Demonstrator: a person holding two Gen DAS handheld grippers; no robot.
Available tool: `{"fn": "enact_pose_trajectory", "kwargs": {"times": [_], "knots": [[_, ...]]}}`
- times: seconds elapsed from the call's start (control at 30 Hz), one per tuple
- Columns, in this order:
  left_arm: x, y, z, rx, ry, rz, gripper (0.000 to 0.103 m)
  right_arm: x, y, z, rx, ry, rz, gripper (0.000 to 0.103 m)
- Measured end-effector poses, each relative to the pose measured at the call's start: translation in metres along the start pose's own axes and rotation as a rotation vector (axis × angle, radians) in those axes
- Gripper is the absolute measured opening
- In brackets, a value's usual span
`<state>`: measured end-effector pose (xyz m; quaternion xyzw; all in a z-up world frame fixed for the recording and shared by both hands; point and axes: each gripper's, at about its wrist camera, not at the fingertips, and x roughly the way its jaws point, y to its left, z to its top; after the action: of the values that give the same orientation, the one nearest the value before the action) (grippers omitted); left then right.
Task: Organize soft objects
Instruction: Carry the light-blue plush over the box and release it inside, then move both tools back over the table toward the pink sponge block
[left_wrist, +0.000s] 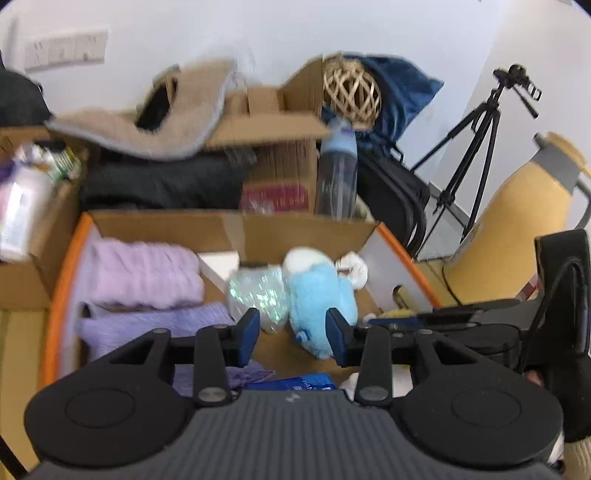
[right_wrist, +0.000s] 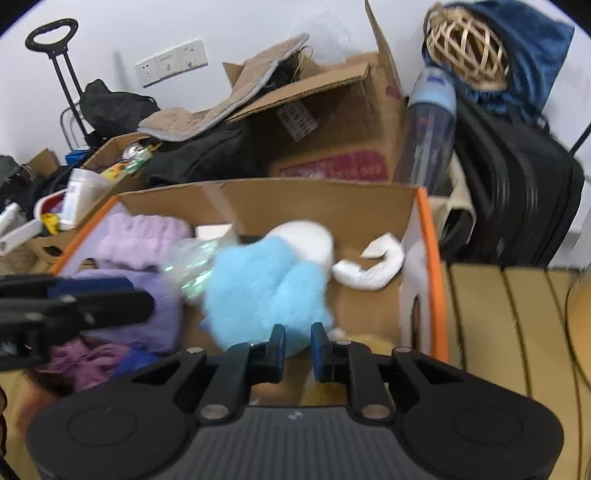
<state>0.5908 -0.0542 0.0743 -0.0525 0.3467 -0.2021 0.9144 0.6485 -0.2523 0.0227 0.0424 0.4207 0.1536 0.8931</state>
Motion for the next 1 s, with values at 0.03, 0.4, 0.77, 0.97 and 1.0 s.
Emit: {"fn": "enact_pose_trajectory", "kwargs": {"times": [0.03,0.4,0.77,0.97,1.0], "knots": [[-0.012,-0.001,0.003,0.008,-0.014,0.005,0.042,-0.008,0.002,0.001,0.010,0.007,0.013,0.017],[-0.203,-0.040,0.013,0.188,-0.240,0.090,0.076,-0.208,0.044,0.011,-0.103,-0.233,-0.092,0.051],[-0.357,-0.069,-0.213,0.196,-0.588,0.276,0.103,-0.336,0.087,-0.180,-0.160,-0.530,-0.059,0.084],[-0.388,-0.069,-0.338,0.064,-0.552,0.341,0.103,-0.355,0.123,-0.347,-0.270,-0.635,-0.065,0.093],[-0.390,-0.067,-0.348,0.066,-0.527,0.346,0.103,-0.354,0.127,-0.368,-0.286,-0.633,-0.081,0.093]]}}
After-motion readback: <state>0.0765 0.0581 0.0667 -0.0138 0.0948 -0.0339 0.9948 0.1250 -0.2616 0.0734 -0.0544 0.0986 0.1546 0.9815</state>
